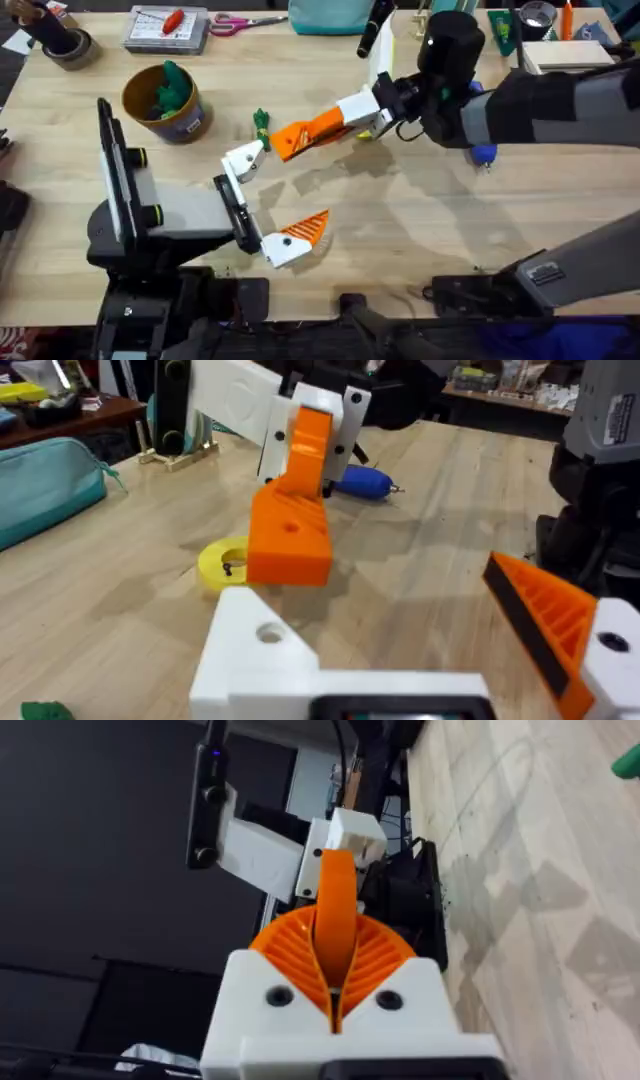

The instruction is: Pick up the gripper from the table and insert it into the empty holder that is missing its gripper. Then pick up a screw, insert it into the mounting hole, and use the screwdriver to tighten it. Finally, clean up the table by picking up the vegetable and placing it into the bucket.

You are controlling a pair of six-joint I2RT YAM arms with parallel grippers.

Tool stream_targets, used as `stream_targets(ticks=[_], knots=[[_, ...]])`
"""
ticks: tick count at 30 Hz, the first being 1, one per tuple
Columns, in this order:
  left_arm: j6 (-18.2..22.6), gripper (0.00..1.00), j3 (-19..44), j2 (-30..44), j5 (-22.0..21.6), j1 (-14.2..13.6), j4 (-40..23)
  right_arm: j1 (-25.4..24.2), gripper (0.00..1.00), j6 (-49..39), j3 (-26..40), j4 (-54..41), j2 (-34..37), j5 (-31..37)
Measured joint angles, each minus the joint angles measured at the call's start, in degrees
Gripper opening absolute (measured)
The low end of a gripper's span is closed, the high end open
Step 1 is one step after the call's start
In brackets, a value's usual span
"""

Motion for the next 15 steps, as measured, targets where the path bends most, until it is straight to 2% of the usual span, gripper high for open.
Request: stream_targets(ticks=[4, 8, 15], knots=[[0.00, 0.985, 0.00, -0.01, 0.00, 0.00, 0.00, 0.00, 0.009, 0.00, -0.25, 0.44, 0.96, 0.00], [0.00, 0.985, 0.00, -0.01, 0.00, 0.00, 0.00, 0.00, 0.009, 0.40, -2.26, 5.11, 1.18, 0.05], [0.00, 0.985, 0.00, -0.01, 0.00, 0.00, 0.00, 0.00, 0.009, 7.84, -7.77, 24.05, 1.18, 3.05]])
